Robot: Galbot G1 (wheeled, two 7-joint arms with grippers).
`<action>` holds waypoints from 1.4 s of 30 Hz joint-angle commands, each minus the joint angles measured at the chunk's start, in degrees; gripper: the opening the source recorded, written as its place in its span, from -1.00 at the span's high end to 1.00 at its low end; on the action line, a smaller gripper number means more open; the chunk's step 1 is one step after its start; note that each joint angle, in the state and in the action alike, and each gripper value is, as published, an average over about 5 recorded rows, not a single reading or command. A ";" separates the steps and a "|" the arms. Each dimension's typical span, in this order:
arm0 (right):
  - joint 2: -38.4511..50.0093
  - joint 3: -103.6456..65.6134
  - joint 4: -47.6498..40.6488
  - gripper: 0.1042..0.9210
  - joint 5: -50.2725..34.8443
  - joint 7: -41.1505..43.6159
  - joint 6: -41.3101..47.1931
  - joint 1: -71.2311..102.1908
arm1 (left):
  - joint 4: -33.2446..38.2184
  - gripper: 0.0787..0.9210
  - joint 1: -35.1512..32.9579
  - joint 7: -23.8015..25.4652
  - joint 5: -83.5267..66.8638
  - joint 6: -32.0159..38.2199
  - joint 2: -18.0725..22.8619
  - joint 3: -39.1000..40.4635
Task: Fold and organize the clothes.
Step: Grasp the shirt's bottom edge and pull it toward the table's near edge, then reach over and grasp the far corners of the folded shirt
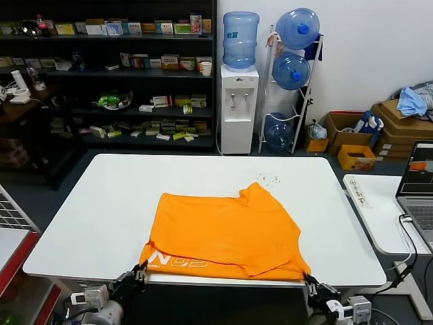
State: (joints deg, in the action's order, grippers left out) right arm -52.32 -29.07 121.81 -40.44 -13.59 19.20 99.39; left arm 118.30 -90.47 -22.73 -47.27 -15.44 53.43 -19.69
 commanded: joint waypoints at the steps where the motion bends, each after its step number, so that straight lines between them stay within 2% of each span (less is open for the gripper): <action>1: 1.73 -1.94 2.65 0.41 -0.59 -0.45 0.53 -0.53 | 4.13 0.41 -1.12 -3.10 -0.77 -2.03 -1.90 -0.90; 6: 4.98 -2.87 2.13 0.05 -1.83 0.68 -0.52 -9.36 | 2.03 0.06 5.14 -1.17 -1.71 -1.80 -5.27 -2.95; 9: 5.08 1.10 -3.06 -0.16 -2.02 1.08 -1.49 -21.30 | -3.97 -0.15 13.94 3.12 -2.65 0.85 -6.01 -1.51; 11: 3.68 5.52 -8.92 -0.29 -2.30 0.80 -1.74 -30.96 | -10.96 -0.29 21.84 7.10 -1.97 3.70 -4.51 0.90; 15: -1.88 16.19 -23.25 -0.58 -2.23 0.39 -1.58 -48.50 | -28.01 -0.56 37.09 13.40 0.62 7.61 1.50 6.37; 19: -8.09 22.98 -36.04 -0.74 -2.03 0.57 -0.35 -58.60 | -40.81 -0.73 46.09 18.10 0.99 8.77 5.86 10.90; 22: -11.53 24.34 -42.00 -0.76 -1.59 0.77 0.94 -61.55 | -46.99 -0.76 49.27 19.81 1.05 8.74 7.16 13.63; 26: -14.32 24.87 -46.39 -0.76 -0.86 1.00 2.84 -62.51 | -51.21 -0.77 51.55 20.61 0.60 7.67 7.94 15.43; 42: -18.94 25.79 -52.96 -0.76 1.10 2.57 3.93 -64.87 | -53.02 -0.77 54.18 20.56 -0.11 3.63 8.70 19.03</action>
State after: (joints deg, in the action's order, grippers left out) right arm -68.90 -4.81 74.24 -39.68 -11.32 22.63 38.63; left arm 70.07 -40.42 -3.66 -47.42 -11.08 60.96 -2.84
